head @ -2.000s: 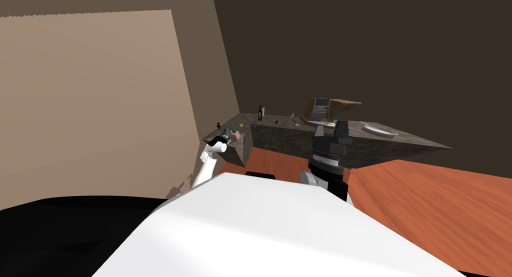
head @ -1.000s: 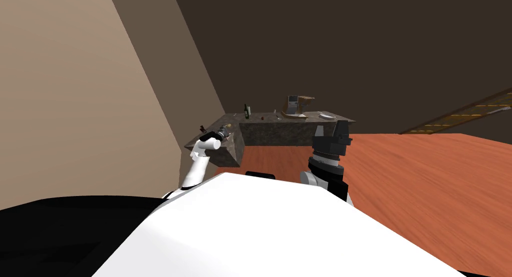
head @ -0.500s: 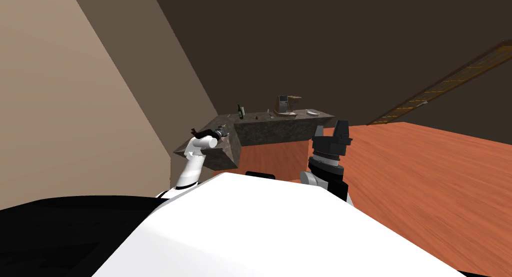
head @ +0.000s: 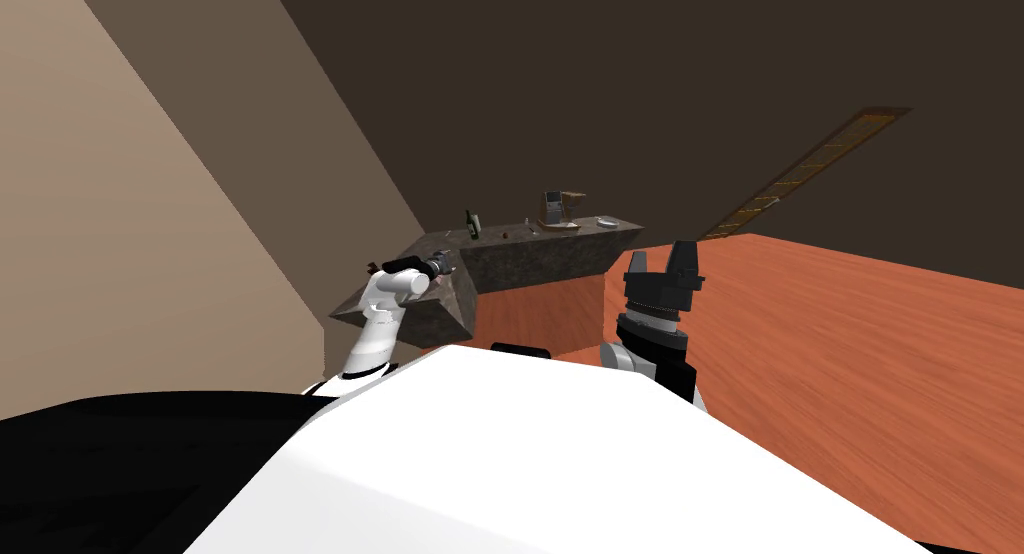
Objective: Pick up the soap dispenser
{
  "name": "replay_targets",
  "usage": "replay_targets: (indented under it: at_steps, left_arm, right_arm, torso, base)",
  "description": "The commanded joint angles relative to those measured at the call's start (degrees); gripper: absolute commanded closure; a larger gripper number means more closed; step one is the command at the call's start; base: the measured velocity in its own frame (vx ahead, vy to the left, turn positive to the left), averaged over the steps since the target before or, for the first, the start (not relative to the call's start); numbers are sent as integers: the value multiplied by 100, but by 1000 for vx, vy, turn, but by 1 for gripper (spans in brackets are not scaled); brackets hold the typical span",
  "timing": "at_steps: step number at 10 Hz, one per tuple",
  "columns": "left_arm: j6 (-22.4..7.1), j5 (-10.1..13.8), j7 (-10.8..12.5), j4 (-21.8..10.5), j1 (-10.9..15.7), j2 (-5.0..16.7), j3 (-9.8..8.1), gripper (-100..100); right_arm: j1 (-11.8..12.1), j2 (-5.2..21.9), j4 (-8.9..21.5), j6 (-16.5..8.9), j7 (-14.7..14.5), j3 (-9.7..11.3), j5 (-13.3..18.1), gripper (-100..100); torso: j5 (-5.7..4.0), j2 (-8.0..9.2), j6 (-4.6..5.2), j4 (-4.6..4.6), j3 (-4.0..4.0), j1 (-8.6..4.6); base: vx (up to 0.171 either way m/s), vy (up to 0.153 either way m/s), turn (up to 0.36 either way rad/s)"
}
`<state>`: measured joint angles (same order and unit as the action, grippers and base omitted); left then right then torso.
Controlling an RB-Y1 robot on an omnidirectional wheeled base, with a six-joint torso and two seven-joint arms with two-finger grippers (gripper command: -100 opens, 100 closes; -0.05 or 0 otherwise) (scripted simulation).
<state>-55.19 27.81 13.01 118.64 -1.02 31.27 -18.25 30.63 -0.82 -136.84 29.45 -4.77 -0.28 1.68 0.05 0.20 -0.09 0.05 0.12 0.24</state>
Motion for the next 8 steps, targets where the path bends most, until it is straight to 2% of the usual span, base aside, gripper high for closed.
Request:
replay_targets:
  at_steps: [1, 2, 3, 4, 5, 6, 7, 8]
  left_arm:
    - [-286, 108, 4, 99, -10, 123, -75, -100]
    - [-314, 108, 4, 99, -10, 123, -75, -100]
    - [-535, 203, 15, 174, -14, 230, -139, -100]
    - [-582, 203, 15, 174, -14, 230, -139, -100]
    - [-809, 297, 32, 246, -19, 336, -205, -100]
    - [-855, 297, 32, 246, -19, 336, -205, -100]
    - [-1083, 390, 55, 315, -25, 441, -271, -100]
    - [-1131, 390, 55, 315, -25, 441, -271, -100]
  right_arm:
    - [0, 0, 0, 0, 0, 0, 0, 0]
    - [-1, 0, 0, 0, 0, 0, 0, 0]
    - [0, 0, 0, 0, 0, 0, 0, 0]
    - [-1, 0, 0, 0, 0, 0, 0, 0]
    - [0, 0, 0, 0, 0, 0, 0, 0]
    - [0, 0, 0, 0, 0, 0, 0, 0]
    - [0, 0, 0, 0, 0, 0, 0, 0]
    - [-1, 0, 0, 0, 0, 0, 0, 0]
  torso:
    - [0, 0, 0, 0, 0, 0]
    - [-1, 3, 3, 0, 1, -1]
    - [0, 0, 1, 0, 0, 0]
    - [1, 1, 4, 0, 0, 8]
    - [3, -1, -2, 0, -1, 11]
    - [2, 0, 2, 0, 0, 12]
    - [3, -1, -1, 0, -1, 10]
    - [2, 1, 3, 0, 0, 9]
  base:
    - [-50, 12, -177]
    - [-42, 15, -138]
    - [-45, 42, -265]
    - [-38, 44, -108]
    - [-42, 41, -163]
    - [-44, 36, -120]
    - [-48, 34, -233]
    - [-40, 33, -111]
